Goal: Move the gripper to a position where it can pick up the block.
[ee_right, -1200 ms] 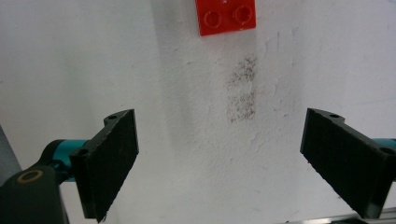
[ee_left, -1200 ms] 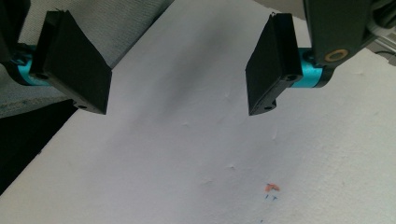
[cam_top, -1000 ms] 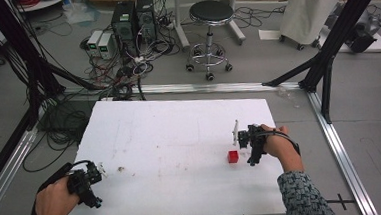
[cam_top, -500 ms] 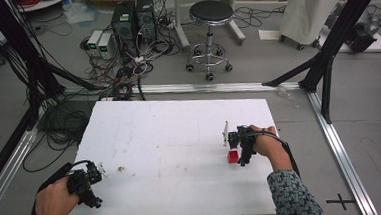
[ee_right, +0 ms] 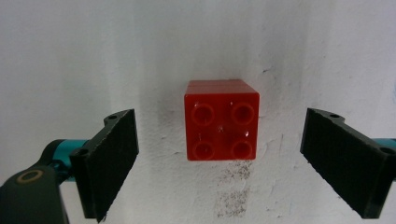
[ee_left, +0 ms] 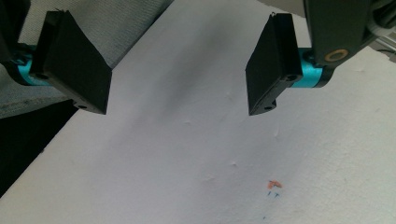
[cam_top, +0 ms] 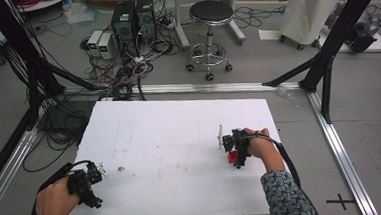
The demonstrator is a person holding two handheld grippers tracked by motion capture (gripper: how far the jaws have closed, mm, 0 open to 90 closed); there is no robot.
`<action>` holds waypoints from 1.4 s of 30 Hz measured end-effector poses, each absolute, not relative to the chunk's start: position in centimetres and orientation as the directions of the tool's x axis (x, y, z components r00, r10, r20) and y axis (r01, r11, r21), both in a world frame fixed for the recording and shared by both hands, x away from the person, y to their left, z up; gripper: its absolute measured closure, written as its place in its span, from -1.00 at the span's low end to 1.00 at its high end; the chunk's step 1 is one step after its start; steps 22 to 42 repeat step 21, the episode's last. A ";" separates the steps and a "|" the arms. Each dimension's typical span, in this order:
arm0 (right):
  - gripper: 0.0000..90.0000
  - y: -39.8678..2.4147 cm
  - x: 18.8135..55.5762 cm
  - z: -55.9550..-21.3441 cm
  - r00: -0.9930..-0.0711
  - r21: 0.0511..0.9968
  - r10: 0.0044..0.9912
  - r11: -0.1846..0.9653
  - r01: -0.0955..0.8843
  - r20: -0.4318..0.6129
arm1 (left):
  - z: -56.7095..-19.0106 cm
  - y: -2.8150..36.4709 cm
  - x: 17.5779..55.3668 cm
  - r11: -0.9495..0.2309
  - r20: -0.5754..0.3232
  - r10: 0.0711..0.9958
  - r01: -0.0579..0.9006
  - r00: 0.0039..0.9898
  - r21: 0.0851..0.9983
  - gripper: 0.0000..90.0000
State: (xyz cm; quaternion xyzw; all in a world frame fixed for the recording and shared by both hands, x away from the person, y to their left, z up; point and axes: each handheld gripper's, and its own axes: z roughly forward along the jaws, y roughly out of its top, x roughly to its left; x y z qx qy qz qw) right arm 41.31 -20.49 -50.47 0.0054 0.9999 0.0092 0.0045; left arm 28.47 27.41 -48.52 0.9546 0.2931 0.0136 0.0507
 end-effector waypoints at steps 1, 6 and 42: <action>-0.76 -20.5 41.3 -50.5 -1.000 0.018 0.011 1.000 0.011 -0.009 | -48.5 27.4 28.5 -0.823 -0.004 0.561 0.558 0.828 0.105 -0.49; -0.76 -20.5 41.5 -51.3 -1.000 0.012 0.021 1.000 0.021 0.006 | -48.5 27.5 28.4 -0.825 0.000 0.559 0.556 0.829 0.101 -0.49; -0.76 -20.5 41.4 -51.7 -0.999 0.017 0.027 0.999 0.027 0.020 | -48.5 27.5 28.5 -0.829 0.002 0.553 0.551 0.833 0.097 -0.49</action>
